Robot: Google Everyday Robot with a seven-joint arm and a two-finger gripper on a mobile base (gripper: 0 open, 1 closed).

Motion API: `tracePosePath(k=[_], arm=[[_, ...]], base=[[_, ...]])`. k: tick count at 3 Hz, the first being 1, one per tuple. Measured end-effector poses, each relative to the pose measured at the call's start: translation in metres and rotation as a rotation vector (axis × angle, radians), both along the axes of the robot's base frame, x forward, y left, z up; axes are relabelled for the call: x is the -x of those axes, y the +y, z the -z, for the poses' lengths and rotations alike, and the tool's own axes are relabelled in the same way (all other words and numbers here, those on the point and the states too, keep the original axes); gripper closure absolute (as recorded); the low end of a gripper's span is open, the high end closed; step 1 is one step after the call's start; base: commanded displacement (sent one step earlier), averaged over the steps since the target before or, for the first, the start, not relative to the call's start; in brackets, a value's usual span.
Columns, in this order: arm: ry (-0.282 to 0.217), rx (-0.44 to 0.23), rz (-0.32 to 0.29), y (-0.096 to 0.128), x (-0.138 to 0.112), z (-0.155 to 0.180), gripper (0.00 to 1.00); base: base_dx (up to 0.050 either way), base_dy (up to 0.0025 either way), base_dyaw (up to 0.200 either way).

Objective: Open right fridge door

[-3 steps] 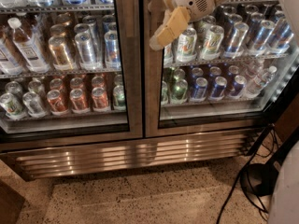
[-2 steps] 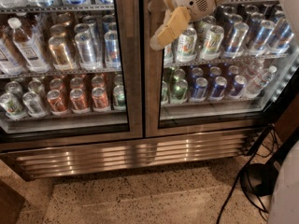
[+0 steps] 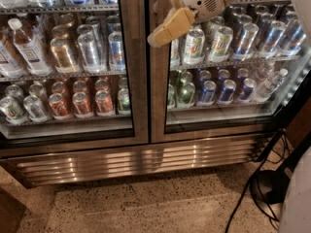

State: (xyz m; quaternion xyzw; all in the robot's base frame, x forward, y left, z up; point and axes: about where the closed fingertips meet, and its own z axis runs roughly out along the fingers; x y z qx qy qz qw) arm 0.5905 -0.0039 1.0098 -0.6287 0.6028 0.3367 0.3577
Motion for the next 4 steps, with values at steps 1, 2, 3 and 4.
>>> tracePosePath(k=[1,2,3,4], arm=[[0.0,0.0,0.0,0.0,0.0,0.0,0.58],[0.0,0.0,0.0,0.0,0.0,0.0,0.81],[0.0,0.0,0.0,-0.003,-0.008,0.0,1.0],[0.0,0.0,0.0,-0.007,-0.014,0.0,1.0]], base=[[0.0,0.0,0.0],[0.0,0.0,0.0],[0.0,0.0,0.0],[0.0,0.0,0.0]])
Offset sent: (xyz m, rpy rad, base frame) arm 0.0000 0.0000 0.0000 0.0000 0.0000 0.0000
